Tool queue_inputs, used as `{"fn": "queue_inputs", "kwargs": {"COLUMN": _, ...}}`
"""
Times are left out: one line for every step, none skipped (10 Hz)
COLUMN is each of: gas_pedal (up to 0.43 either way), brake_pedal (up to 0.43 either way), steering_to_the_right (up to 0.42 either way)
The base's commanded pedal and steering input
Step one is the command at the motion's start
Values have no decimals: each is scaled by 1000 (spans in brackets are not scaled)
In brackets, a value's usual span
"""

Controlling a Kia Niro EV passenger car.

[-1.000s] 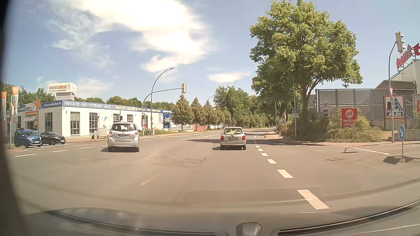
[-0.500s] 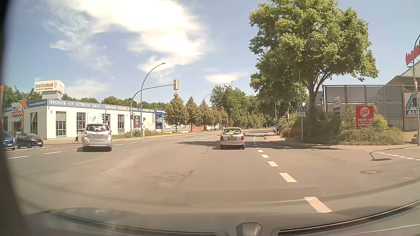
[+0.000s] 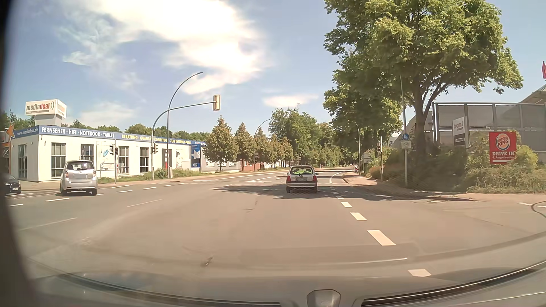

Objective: Follow the waypoints while adhering to traffic rules and regulations

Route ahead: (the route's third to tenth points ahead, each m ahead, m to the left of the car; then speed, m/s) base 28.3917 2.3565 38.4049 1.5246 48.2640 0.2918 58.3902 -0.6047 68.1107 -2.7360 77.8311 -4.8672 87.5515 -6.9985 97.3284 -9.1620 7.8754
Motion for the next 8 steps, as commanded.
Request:
{"fn": "queue_inputs", "kwargs": {"gas_pedal": 0, "brake_pedal": 6, "steering_to_the_right": 15}}
{"fn": "queue_inputs", "kwargs": {"gas_pedal": 0, "brake_pedal": 6, "steering_to_the_right": 16}}
{"fn": "queue_inputs", "kwargs": {"gas_pedal": 0, "brake_pedal": 6, "steering_to_the_right": 16}}
{"fn": "queue_inputs", "kwargs": {"gas_pedal": 0, "brake_pedal": 6, "steering_to_the_right": 16}}
{"fn": "queue_inputs", "kwargs": {"gas_pedal": 0, "brake_pedal": 6, "steering_to_the_right": 15}}
{"fn": "queue_inputs", "kwargs": {"gas_pedal": 0, "brake_pedal": 6, "steering_to_the_right": 16}}
{"fn": "queue_inputs", "kwargs": {"gas_pedal": 0, "brake_pedal": 6, "steering_to_the_right": 16}}
{"fn": "queue_inputs", "kwargs": {"gas_pedal": 0, "brake_pedal": 6, "steering_to_the_right": 16}}
